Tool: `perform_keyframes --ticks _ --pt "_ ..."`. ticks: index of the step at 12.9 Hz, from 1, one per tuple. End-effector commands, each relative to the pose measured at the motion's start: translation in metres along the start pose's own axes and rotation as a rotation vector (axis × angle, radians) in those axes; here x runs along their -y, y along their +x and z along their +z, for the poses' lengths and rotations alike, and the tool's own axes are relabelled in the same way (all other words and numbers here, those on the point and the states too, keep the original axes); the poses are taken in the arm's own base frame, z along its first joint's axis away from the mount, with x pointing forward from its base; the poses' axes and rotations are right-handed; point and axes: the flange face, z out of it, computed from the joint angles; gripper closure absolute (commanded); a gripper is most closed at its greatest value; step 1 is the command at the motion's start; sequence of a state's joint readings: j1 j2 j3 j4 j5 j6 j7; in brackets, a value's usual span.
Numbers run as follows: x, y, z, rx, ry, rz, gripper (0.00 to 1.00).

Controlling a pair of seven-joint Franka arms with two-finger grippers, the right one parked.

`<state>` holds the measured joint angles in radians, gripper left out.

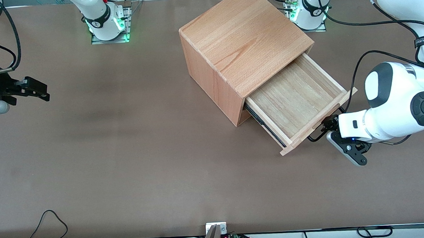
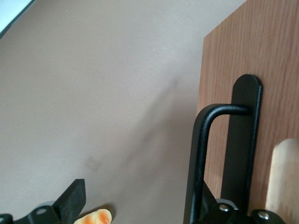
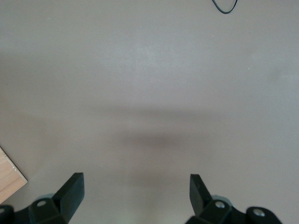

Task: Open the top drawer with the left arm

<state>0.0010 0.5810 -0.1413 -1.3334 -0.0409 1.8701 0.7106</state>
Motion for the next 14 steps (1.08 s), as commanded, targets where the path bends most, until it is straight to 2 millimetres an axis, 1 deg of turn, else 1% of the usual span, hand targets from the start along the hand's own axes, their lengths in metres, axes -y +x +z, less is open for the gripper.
perform_keyframes --ticks 1,6,9,12,13,14 --pt "0.023 -0.007 0.035 0.046 0.017 0.008 0.00" --pt "0.021 -0.007 0.033 0.049 0.017 0.009 0.00" --pt "0.019 -0.007 0.026 0.049 0.021 0.011 0.00" --pt "0.014 -0.007 0.024 0.067 0.004 0.014 0.00" --pt "0.013 -0.007 0.017 0.070 0.004 0.014 0.00" --pt "0.012 -0.007 0.015 0.080 -0.004 0.015 0.00"
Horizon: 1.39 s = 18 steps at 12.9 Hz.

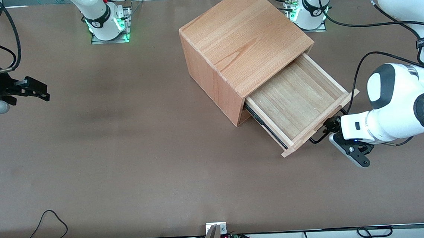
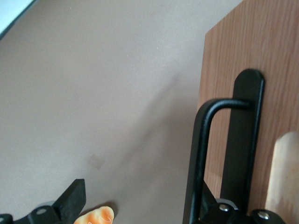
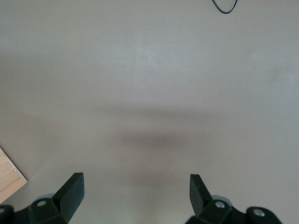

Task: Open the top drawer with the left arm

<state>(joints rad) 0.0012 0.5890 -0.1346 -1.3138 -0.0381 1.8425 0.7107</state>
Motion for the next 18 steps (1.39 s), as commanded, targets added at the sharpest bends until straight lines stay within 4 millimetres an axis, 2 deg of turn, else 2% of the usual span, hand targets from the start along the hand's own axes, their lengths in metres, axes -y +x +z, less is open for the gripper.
perform_keyframes --ticks 1,10,17,18 --pt "0.006 -0.004 0.015 0.069 -0.004 0.020 0.00" --pt "0.002 -0.004 -0.015 0.092 -0.030 0.017 0.00" --pt "-0.005 -0.003 -0.017 0.100 -0.060 0.021 0.00" --pt "-0.004 -0.003 -0.028 0.093 -0.054 0.020 0.00"
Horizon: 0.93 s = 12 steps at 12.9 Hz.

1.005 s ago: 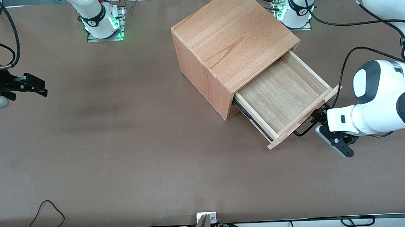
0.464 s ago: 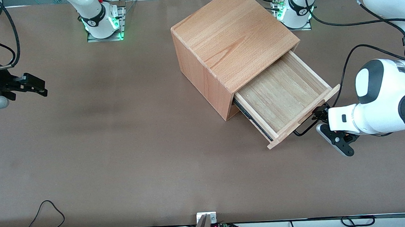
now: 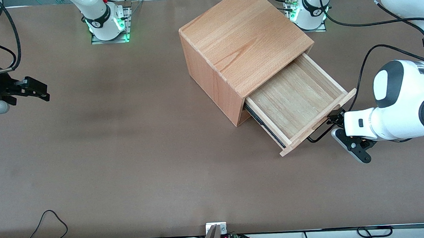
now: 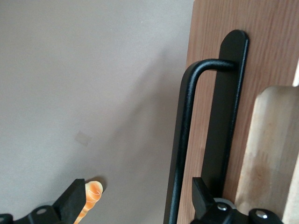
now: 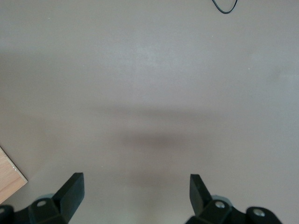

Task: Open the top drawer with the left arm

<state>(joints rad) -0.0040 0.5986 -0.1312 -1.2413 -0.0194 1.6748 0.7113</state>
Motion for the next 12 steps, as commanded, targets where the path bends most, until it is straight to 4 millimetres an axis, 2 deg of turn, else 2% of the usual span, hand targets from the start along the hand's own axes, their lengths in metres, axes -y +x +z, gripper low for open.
perform_keyframes --ticks 1,2,4,8,12 --pt "0.000 0.001 -0.025 -0.004 0.004 0.013 0.00" --pt "-0.001 0.001 -0.035 -0.012 0.009 0.012 0.00" --pt "-0.001 0.001 -0.037 -0.014 0.009 0.013 0.00" --pt "0.003 -0.005 -0.054 -0.038 0.032 -0.001 0.00" --pt "0.011 -0.027 -0.085 -0.069 0.065 -0.121 0.00"
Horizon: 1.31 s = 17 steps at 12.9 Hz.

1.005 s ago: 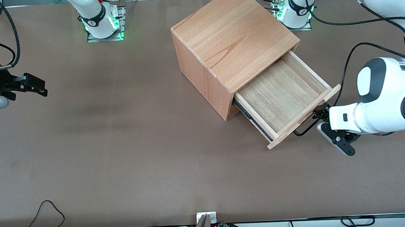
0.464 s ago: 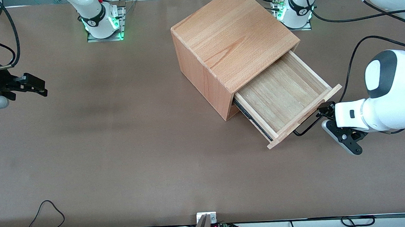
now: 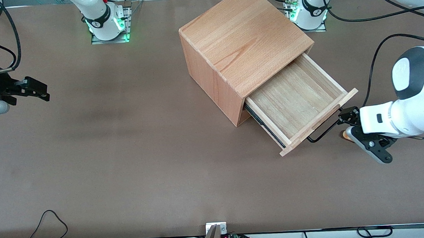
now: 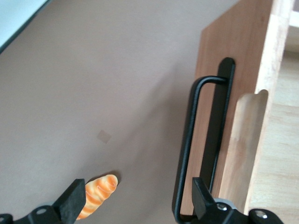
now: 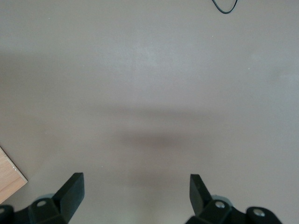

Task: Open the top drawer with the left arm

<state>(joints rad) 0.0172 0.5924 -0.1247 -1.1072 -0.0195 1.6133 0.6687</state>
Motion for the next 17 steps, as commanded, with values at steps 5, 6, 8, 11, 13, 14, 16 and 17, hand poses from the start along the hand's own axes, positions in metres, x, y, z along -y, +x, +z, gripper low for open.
perform_keyframes --ticks 5,6,8,11,13,14,16,17 --pt "0.011 -0.034 -0.046 -0.012 0.028 -0.239 0.00" --pt "0.013 -0.042 -0.051 -0.004 0.026 -0.294 0.00" --pt "0.012 -0.050 -0.061 0.005 0.027 -0.362 0.00" --pt "0.006 -0.067 -0.085 0.012 0.036 -0.509 0.00" --pt "-0.001 -0.076 -0.097 0.027 0.030 -0.563 0.00" --pt "-0.005 -0.088 -0.109 0.038 0.029 -0.558 0.00" --pt "-0.022 -0.104 -0.130 0.041 0.025 -0.579 0.00" --pt "-0.023 -0.107 -0.133 0.038 0.028 -0.597 0.00"
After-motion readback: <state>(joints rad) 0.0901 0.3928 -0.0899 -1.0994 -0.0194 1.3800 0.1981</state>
